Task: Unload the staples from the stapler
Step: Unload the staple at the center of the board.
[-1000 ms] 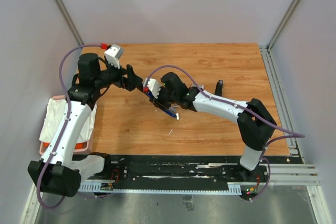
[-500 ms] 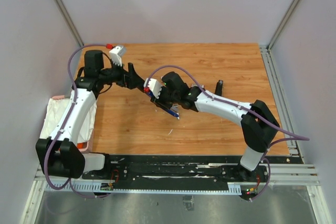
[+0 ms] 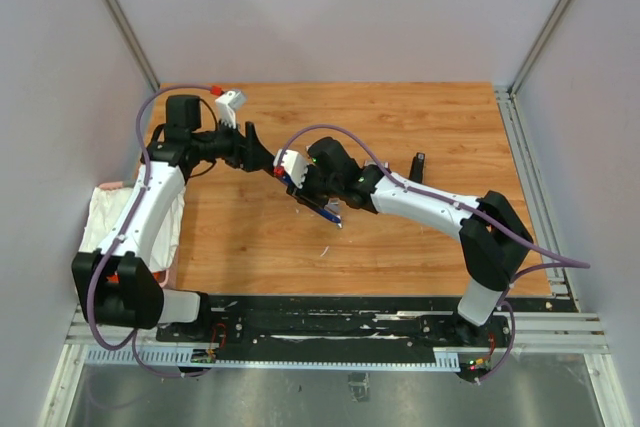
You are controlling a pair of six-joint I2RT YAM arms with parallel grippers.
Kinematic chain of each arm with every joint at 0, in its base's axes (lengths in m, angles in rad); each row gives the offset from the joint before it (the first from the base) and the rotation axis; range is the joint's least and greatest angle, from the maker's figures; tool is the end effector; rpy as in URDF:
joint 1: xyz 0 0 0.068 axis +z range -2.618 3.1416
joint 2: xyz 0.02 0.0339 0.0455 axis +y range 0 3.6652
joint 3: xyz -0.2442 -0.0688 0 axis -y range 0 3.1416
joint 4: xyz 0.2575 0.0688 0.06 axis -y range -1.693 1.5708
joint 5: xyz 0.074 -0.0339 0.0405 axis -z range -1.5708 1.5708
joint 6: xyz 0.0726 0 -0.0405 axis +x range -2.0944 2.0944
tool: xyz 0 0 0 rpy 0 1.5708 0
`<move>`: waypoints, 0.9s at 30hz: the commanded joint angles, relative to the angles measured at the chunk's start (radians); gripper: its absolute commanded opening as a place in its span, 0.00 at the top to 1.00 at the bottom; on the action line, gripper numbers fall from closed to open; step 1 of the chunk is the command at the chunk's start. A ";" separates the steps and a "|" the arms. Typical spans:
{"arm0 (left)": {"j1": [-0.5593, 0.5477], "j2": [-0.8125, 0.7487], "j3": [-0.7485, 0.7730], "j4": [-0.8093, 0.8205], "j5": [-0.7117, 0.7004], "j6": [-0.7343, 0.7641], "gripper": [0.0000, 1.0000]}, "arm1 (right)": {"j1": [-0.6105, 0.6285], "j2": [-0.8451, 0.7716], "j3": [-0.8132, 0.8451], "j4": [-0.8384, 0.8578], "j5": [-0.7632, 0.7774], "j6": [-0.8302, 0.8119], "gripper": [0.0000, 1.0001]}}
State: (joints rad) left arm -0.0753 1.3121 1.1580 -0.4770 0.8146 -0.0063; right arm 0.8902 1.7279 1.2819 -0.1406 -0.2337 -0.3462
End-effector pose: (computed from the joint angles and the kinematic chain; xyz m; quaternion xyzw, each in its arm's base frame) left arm 0.3163 -0.0768 0.2963 0.2075 0.8120 -0.3699 0.4010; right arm 0.2618 0.3501 0.2177 -0.5522 0.6814 0.2250 0.4244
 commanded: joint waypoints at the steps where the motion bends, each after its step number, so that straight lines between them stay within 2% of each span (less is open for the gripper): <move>1: 0.005 0.041 0.038 -0.087 0.042 0.051 0.27 | 0.016 -0.038 0.054 0.029 0.018 -0.025 0.72; 12: 0.005 0.028 0.009 -0.044 0.030 0.037 0.37 | 0.036 -0.015 0.063 0.019 0.033 -0.036 0.72; 18: 0.005 0.022 0.006 -0.049 0.045 0.043 0.53 | 0.046 -0.007 0.071 0.018 0.081 -0.040 0.72; 23: 0.005 0.022 0.012 -0.081 0.035 0.070 0.52 | 0.046 -0.008 0.073 0.019 0.108 -0.040 0.72; 27: 0.005 0.022 0.021 -0.104 0.016 0.087 0.45 | 0.046 -0.006 0.074 0.022 0.121 -0.040 0.72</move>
State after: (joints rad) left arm -0.0753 1.3548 1.1683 -0.5434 0.8364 0.0498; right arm 0.9222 1.7283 1.3022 -0.1562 -0.1471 -0.3691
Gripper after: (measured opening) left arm 0.537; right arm 0.356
